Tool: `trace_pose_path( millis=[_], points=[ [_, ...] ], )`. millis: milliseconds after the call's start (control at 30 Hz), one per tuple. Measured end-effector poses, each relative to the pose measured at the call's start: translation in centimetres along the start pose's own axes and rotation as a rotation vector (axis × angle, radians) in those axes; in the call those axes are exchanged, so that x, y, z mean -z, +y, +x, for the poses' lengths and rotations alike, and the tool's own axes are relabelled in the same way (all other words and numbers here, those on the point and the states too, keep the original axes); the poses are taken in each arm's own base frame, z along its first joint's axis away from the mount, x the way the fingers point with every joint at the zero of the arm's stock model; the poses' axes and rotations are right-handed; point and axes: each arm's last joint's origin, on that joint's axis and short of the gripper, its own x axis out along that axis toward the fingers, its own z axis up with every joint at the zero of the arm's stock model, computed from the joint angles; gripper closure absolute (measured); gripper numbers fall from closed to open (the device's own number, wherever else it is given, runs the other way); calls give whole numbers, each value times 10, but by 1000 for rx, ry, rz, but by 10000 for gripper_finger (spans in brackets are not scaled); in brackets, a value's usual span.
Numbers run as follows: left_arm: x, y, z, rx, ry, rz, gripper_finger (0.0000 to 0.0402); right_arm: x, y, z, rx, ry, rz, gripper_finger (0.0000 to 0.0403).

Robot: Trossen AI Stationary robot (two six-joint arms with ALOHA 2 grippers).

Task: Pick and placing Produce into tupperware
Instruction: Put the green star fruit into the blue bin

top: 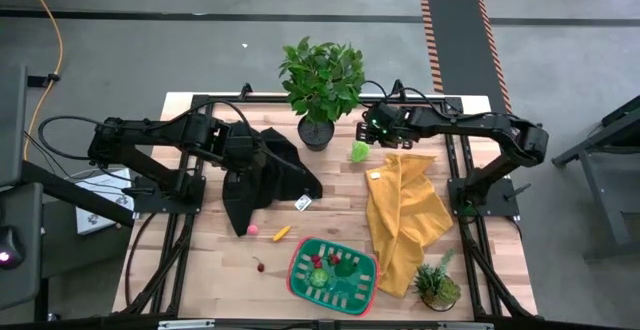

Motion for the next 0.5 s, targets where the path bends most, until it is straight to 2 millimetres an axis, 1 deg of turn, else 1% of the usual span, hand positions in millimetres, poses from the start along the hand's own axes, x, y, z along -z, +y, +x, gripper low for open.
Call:
trace_pose_path(
  millis=[100,167,333,500],
  points=[
    [-1,0,0,1,-7,-12,396,0,5,6,-29,-6,-32,202],
    [-1,0,0,1,-7,-13,396,0,8,9,-54,-1,-55,188],
    [-1,0,0,1,-8,-12,396,2,10,16,-67,33,-76,123],
    [-1,0,0,1,-10,6,396,3,7,17,-42,60,-6,61]
  ],
)
